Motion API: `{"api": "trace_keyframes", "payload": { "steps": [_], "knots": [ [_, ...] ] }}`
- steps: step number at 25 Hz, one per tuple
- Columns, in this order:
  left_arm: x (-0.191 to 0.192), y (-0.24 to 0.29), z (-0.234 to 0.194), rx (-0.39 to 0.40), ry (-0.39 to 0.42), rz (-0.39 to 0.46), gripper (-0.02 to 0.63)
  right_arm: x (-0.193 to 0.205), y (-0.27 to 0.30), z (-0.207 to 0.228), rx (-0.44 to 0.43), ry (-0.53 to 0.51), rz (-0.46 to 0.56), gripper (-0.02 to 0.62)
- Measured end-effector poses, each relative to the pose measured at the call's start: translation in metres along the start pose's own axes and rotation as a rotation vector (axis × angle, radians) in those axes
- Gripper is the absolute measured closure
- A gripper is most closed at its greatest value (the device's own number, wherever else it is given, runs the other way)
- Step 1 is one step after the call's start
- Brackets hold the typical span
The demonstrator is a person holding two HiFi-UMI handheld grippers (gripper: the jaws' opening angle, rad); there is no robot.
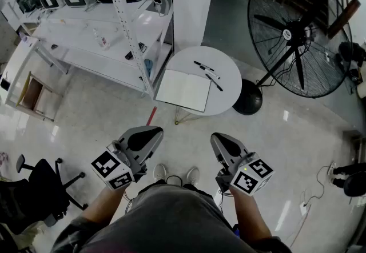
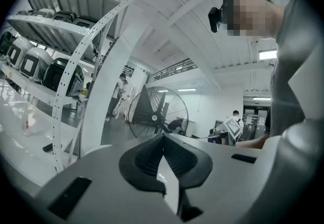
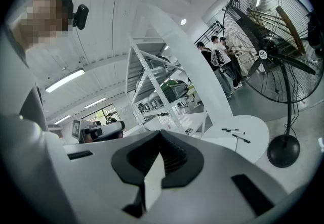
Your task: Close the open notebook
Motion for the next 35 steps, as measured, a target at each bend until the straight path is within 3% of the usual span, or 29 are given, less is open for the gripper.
{"api": "trace_keyframes", "payload": {
  "steps": [17, 35],
  "knots": [
    [0.015, -0.009, 0.011, -0.035, -0.013, 0.016, 0.591, 0.004, -0.011, -0.007, -0.03, -0.004, 0.018, 0.577],
    [0.036, 0.014, 0.047, -0.093, -0.008, 0.05, 0.591, 0.009, -0.044, 0.021, -0.085, -0.014, 0.007, 0.577]
  ]
}}
Point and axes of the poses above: the fingertips, and each gripper's own axes: y forward along the fingers, z to its right, x out of its underside, the point moved 4 cm from there along -y, backward along the fingers, and after that the axes turned 15 degrees about -y, right-handed, at the moved point
